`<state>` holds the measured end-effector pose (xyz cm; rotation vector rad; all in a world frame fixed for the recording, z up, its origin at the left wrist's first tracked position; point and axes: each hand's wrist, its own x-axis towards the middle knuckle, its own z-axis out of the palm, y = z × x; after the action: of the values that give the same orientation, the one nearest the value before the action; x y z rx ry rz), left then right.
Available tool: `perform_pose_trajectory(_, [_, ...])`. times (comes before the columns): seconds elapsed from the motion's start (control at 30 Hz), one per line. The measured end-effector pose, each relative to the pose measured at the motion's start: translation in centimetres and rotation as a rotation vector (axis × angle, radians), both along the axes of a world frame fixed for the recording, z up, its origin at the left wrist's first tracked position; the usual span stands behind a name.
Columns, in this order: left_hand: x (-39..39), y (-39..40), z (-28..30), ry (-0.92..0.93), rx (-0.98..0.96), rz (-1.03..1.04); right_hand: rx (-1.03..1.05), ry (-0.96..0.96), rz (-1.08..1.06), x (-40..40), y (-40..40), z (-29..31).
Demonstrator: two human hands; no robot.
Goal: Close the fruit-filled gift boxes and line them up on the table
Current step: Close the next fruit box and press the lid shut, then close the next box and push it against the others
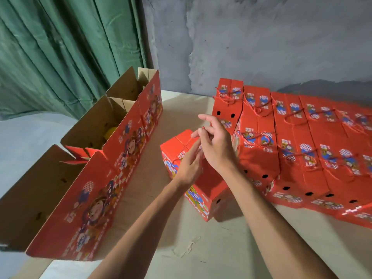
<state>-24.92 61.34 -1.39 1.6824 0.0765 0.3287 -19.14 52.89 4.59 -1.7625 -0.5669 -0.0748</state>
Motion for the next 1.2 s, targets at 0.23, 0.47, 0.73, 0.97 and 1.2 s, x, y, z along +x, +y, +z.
perform_pose_trajectory(0.23, [8.2,1.4,-0.6,0.034,0.114,-0.03,0.068,0.069,-0.072,6.0,0.4,-0.5])
perform_pose_trajectory(0.47, [16.6,1.5,-3.2,0.04,0.139,-0.014,0.103,0.067,-0.172,13.0,-0.8,-1.5])
perform_pose_trajectory(0.73, [23.8,1.5,-5.5,0.057,0.348,0.047,0.144,0.115,-0.165,17.8,-1.2,-2.7])
perform_pose_trajectory(0.97, [25.3,1.8,-5.8,-0.051,0.423,0.076,0.192,0.172,-0.186,18.5,-1.6,-4.0])
perform_pose_trajectory(1.2, [23.4,1.2,-2.6,-0.103,0.273,0.197,-0.281,0.072,-0.396,16.4,-2.2,-2.5])
